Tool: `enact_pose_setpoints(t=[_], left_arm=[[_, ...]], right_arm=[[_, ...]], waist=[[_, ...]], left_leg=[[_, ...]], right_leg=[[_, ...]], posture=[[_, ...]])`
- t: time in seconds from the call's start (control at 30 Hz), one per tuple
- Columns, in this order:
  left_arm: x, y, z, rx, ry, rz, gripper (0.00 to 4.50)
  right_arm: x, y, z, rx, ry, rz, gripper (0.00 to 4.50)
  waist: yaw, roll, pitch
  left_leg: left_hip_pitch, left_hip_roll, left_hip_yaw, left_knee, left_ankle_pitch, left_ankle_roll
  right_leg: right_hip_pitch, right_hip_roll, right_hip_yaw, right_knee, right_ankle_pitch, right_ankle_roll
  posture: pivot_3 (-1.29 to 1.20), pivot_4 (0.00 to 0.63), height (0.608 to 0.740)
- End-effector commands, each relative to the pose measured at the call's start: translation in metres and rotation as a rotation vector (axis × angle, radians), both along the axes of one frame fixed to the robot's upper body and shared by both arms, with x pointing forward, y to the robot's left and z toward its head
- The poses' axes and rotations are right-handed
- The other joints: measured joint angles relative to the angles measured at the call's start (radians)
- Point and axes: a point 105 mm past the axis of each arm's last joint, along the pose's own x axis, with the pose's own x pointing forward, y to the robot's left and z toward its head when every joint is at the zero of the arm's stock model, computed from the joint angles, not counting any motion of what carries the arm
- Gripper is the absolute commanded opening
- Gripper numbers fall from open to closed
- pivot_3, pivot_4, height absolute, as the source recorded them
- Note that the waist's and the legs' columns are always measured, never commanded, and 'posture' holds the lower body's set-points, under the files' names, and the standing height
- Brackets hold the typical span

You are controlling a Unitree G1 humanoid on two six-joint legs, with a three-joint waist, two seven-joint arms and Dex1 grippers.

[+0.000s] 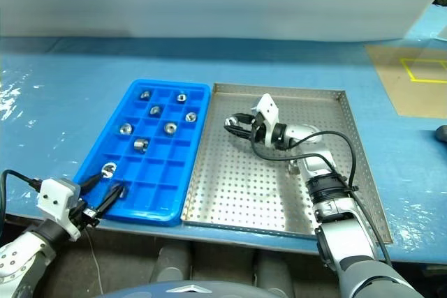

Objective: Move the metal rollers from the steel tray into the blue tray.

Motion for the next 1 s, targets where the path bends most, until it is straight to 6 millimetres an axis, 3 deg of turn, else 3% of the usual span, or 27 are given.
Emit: enact_pose_setpoints(t=[0.03, 0.07, 0.43, 0.53, 0.63, 0.8, 0.93, 1.0], left_arm=[[0.002, -0.004, 0.008, -0.022, 0.0, 0.003, 4.27], [0.003, -0.006, 0.012, -0.026, -0.012, 0.001, 4.46], [0.028, -0.048, 0.062, -0.128, -0.193, -0.186, 4.46], [0.037, -0.055, 0.068, -0.128, -0.205, -0.216, 4.46], [0.051, -0.059, 0.071, -0.122, -0.216, -0.215, 4.46], [0.071, -0.061, 0.095, -0.185, -0.325, -0.168, 4.46], [0.08, -0.06, 0.112, -0.269, -0.393, -0.132, 4.46], [0.08, -0.064, 0.105, -0.23, -0.362, -0.168, 4.46]], right_arm=[[-0.001, 0.002, 0.017, 0.031, -0.064, 0.009, 1.68], [-0.001, 0.002, 0.017, 0.031, -0.064, 0.009, 1.68], [-0.01, 0.007, 0.025, 0.059, -0.067, 0.028, 1.68], [-0.015, 0.014, 0.031, 0.078, -0.072, 0.047, 1.68], [-0.023, 0.026, 0.039, 0.105, -0.072, 0.086, 1.68], [-0.043, 0.042, 0.046, 0.116, -0.032, 0.177, 1.68], [-0.043, 0.044, 0.034, 0.054, -0.011, 0.152, 1.68], [-0.041, 0.042, 0.03, 0.044, -0.006, 0.139, 1.68]], waist=[[0.0, 0.0, 0.0], [0.0, 0.0, 0.0], [-0.003, -0.001, 0.001], [-0.005, -0.001, 0.001], [-0.009, -0.001, 0.001], [-0.019, -0.001, 0.0], [-0.028, -0.002, 0.0], [-0.03, -0.002, 0.0]], left_leg=[[0.0, 0.0, 0.0, 0.0, 0.0, 0.0], [-0.001, 0.0, 0.0, 0.0, 0.0, 0.0], [-0.002, 0.002, 0.0, 0.002, 0.0, 0.0], [-0.002, 0.002, 0.0, 0.003, 0.0, 0.0], [-0.002, 0.002, 0.0, 0.003, 0.001, -0.001], [-0.002, 0.002, 0.0, 0.005, 0.003, -0.004], [-0.002, 0.002, 0.0, 0.005, 0.004, -0.005], [-0.002, 0.002, 0.0, 0.005, 0.004, -0.006]], right_leg=[[0.0, 0.0, 0.0, 0.0, 0.0, 0.0], [0.0, 0.0, 0.0, 0.0, 0.0, 0.0], [-0.001, 0.001, -0.001, 0.0, 0.0, -0.001], [-0.001, 0.001, -0.001, 0.0, 0.0, -0.001], [-0.001, 0.001, -0.001, 0.001, 0.0, -0.001], [-0.001, 0.002, -0.001, 0.002, 0.0, -0.001], [-0.001, 0.002, -0.001, 0.002, 0.0, -0.001], [-0.001, 0.002, -0.001, 0.003, 0.0, -0.001]], posture=[[0.31, 0.15, 0.74], [0.31, 0.15, 0.74], [0.27, 0.15, 0.74], [0.25, 0.15, 0.74], [0.23, 0.15, 0.74], [0.22, 0.15, 0.74], [0.22, 0.15, 0.74], [0.2, 0.15, 0.74]])
